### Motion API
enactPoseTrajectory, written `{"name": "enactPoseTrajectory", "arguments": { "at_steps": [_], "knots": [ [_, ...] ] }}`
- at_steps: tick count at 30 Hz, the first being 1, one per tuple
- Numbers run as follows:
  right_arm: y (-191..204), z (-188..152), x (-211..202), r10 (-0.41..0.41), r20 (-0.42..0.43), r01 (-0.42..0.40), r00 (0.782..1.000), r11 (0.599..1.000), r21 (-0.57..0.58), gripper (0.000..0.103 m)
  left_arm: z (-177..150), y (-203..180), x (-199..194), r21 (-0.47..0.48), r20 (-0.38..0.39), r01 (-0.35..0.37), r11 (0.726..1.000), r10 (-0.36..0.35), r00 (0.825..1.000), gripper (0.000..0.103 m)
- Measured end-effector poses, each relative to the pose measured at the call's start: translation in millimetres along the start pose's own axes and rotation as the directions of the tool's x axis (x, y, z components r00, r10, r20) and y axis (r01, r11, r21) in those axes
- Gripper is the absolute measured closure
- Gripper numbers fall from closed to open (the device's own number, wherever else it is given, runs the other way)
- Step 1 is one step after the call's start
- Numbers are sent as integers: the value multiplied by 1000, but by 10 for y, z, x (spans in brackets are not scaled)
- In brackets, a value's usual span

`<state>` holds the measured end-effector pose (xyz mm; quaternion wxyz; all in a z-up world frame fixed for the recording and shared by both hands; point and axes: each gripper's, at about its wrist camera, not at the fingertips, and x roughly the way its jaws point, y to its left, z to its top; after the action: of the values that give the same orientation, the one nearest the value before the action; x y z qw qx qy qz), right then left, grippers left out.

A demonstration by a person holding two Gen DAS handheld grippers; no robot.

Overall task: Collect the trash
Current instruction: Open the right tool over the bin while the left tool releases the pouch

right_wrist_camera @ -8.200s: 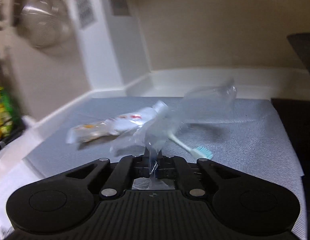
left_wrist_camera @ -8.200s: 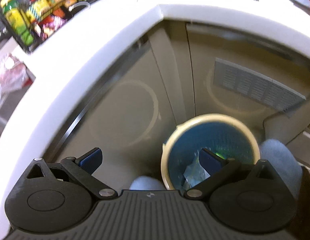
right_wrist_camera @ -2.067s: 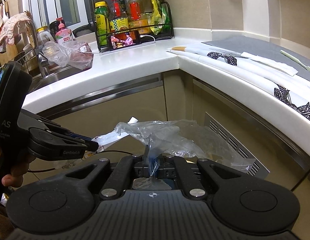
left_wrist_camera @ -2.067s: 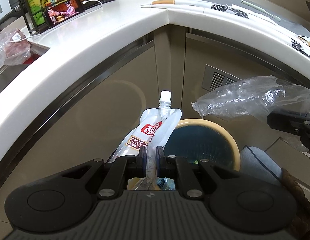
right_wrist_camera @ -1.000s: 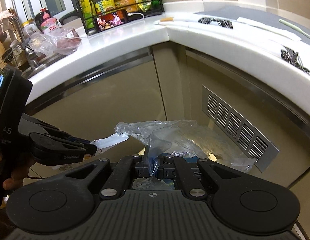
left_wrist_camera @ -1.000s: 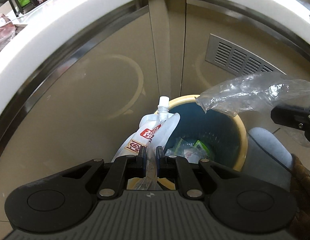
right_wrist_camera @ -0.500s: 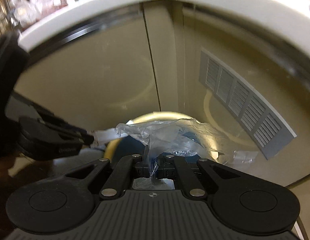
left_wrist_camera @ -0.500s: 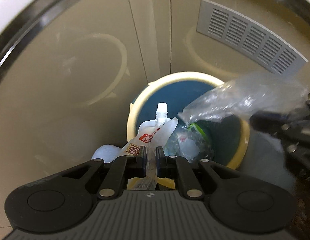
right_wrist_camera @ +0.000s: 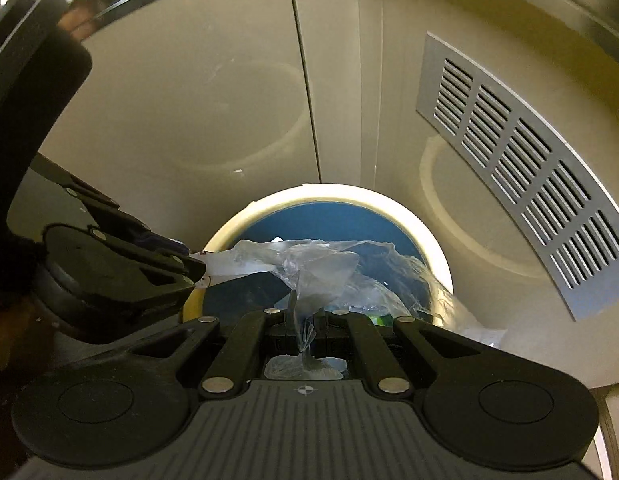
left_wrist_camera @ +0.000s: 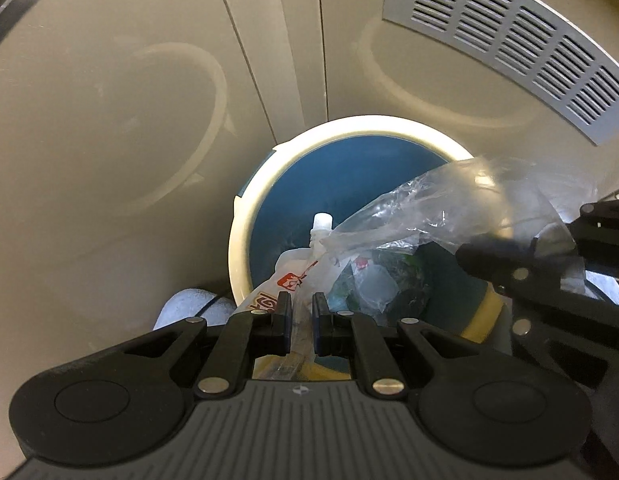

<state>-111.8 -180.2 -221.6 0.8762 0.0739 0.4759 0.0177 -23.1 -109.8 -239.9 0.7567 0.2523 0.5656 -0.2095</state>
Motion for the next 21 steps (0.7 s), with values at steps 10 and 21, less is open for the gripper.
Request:
{"name": "enactPoseTrajectory", "arguments": {
  "at_steps": [10, 21],
  "knots": [
    [-222, 75, 94, -50, -40, 53, 998, 995, 86, 41, 21, 172, 22, -55, 50, -12, 998, 14, 999, 8],
    [-83, -43, -475, -88, 107, 90, 990, 996, -8, 8, -158, 269, -499, -88, 133, -5, 996, 17, 991, 0]
  ]
}}
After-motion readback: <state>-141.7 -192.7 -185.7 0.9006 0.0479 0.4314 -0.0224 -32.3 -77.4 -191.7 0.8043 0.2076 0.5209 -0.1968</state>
